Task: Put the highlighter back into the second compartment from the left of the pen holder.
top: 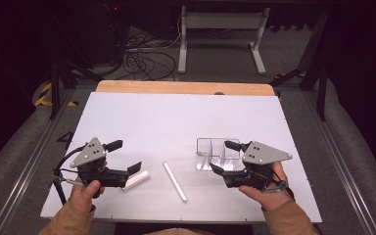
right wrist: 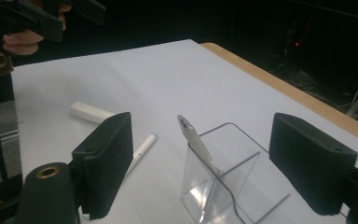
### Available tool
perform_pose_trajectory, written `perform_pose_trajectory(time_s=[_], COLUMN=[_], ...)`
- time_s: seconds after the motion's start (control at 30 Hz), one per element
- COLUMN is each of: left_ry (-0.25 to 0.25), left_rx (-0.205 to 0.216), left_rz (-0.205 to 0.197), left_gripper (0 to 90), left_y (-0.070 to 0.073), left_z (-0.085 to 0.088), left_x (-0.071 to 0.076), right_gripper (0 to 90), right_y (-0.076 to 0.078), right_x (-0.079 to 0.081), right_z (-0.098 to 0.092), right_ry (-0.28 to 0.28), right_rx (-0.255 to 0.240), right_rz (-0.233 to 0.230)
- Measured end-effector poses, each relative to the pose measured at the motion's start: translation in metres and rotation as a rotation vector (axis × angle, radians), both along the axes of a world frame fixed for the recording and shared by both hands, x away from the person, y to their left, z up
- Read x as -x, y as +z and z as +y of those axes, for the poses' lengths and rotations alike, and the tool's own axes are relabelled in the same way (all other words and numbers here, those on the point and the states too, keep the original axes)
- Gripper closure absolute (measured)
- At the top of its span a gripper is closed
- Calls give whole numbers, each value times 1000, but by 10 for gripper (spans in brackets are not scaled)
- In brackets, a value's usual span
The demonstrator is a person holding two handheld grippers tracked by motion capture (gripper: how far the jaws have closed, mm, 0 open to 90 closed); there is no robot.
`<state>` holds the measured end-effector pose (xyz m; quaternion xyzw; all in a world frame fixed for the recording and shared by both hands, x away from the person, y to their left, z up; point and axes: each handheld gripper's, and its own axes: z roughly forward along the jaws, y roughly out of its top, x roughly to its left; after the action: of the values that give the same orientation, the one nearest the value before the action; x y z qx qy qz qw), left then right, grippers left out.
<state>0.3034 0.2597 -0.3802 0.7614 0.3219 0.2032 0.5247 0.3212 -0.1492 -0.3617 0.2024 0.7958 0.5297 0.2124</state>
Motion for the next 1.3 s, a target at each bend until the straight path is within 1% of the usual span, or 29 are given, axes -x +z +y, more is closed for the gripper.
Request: perform_pose_trajectory(time_s=[0.03, 0.1, 0.13, 0.17, 0.23, 0.3, 0.67, 0.73, 0.87, 1.1, 1.13, 1.27, 1.3], left_ry=[1, -2, -1, 0, -6, -2, 7, 7, 8, -2, -1, -3, 0], left_rx=[-11, -15, -25, -26, -33, -41, -44, -39, -33, -41, -46, -47, -51], left_rz=[-12, -7, -17, -22, -20, -22, -27, -22, -24, -24, -28, -22, -29], left_gripper=[67, 67, 65, 64, 64, 62, 62, 62, 62, 62, 61, 61, 61], left_y=[0, 0, 1, 0, 0, 0, -1, -1, -1, -1, 0, 0, 0], left_z=[1, 1, 2, 2, 3, 3, 5, 5, 6, 6, 6, 6, 6], left_x=[0, 2, 2, 2, 2, 2, 3, 3, 3, 4, 4, 4, 4], right_gripper=[224, 224, 224, 225, 224, 224, 224, 224, 224, 225, 225, 225, 227], right_y=[1, 2, 3, 4, 5, 5, 1, -1, -5, -12, -12, -14, -14], right_x=[0, 0, 0, 0, 0, -1, -3, -3, -4, -5, -5, -5, -5], right_z=[2, 7, 9, 11, 16, 22, 55, 62, 73, 85, 85, 88, 89], right_ry=[5, 10, 14, 18, 23, 32, 78, 89, 103, 127, 128, 125, 119], right_rx=[-1, -4, -8, -12, -19, -18, 14, 21, 28, 40, 39, 38, 42], right_rz=[-1, 7, 12, 12, 16, 14, 31, 33, 38, 42, 43, 49, 50])
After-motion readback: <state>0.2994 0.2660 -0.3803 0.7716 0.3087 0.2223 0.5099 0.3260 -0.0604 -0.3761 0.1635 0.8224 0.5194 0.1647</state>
